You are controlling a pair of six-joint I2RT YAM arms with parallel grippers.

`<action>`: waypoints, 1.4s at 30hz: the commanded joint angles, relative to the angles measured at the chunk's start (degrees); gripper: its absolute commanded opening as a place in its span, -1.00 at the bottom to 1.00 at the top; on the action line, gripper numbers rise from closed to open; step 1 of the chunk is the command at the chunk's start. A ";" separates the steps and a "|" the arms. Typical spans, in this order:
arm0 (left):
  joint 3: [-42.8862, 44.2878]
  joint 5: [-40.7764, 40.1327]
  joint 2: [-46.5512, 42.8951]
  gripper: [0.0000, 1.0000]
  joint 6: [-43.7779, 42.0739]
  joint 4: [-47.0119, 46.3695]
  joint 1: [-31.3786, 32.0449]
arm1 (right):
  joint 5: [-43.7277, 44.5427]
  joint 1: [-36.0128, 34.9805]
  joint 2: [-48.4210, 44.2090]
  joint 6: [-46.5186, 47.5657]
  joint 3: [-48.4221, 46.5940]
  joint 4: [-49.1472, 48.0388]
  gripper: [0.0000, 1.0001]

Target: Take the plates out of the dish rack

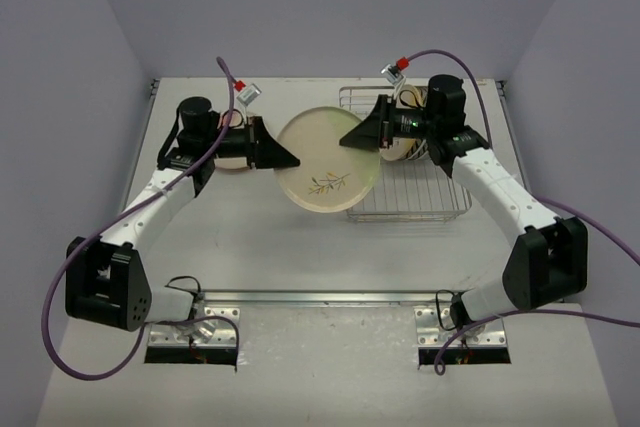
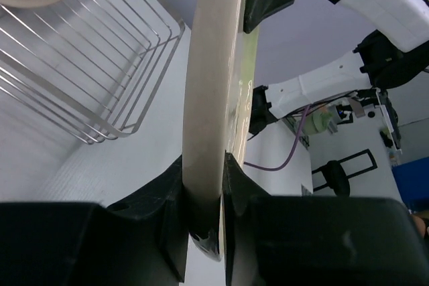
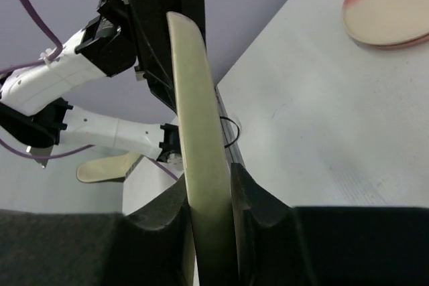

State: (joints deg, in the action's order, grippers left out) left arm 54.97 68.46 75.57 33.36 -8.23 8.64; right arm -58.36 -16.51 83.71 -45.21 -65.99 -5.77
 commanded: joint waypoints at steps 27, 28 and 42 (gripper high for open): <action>17.50 -11.14 29.29 -1.00 -1.28 -0.18 -30.34 | 26.73 0.86 -2.94 12.08 -4.59 19.13 0.98; 17.86 -11.32 30.01 -1.00 -1.28 -0.45 -30.34 | 26.56 0.86 -2.78 12.16 -4.59 19.13 0.98; 23.42 -16.43 39.82 -0.66 -7.60 5.75 -30.43 | 24.62 0.86 -1.62 12.17 -4.76 18.87 0.97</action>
State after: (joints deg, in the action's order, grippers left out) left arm 74.00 51.70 114.83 29.10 -2.63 -21.82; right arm -32.23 -15.84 82.67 -34.04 -69.06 14.35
